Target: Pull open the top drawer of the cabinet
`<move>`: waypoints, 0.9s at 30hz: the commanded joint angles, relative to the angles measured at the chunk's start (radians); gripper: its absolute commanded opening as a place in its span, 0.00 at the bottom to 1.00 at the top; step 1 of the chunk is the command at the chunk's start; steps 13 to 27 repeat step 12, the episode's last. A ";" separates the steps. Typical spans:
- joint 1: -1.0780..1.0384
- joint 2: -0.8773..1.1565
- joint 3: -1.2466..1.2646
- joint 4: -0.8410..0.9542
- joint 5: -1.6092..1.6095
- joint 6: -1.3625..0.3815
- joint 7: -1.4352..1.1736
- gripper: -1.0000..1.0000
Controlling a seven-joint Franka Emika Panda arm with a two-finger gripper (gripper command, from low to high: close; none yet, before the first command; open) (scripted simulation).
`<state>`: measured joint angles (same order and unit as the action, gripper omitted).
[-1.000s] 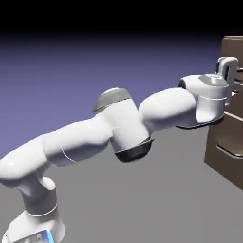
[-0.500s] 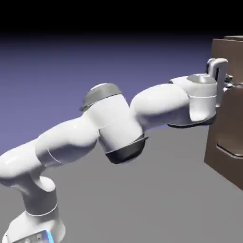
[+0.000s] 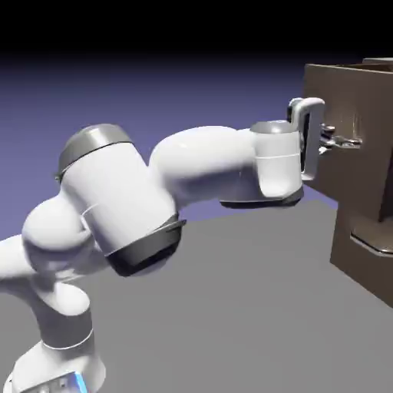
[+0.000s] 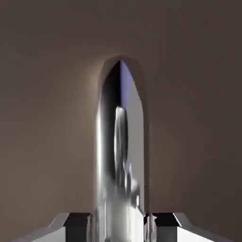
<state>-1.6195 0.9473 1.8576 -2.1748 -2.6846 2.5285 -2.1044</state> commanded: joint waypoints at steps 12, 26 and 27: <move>-0.284 -0.073 0.191 -0.184 0.016 0.037 0.137 1.00; -0.284 -0.073 0.191 -0.184 0.016 0.037 0.137 1.00; -0.284 -0.073 0.191 -0.184 0.016 0.037 0.137 1.00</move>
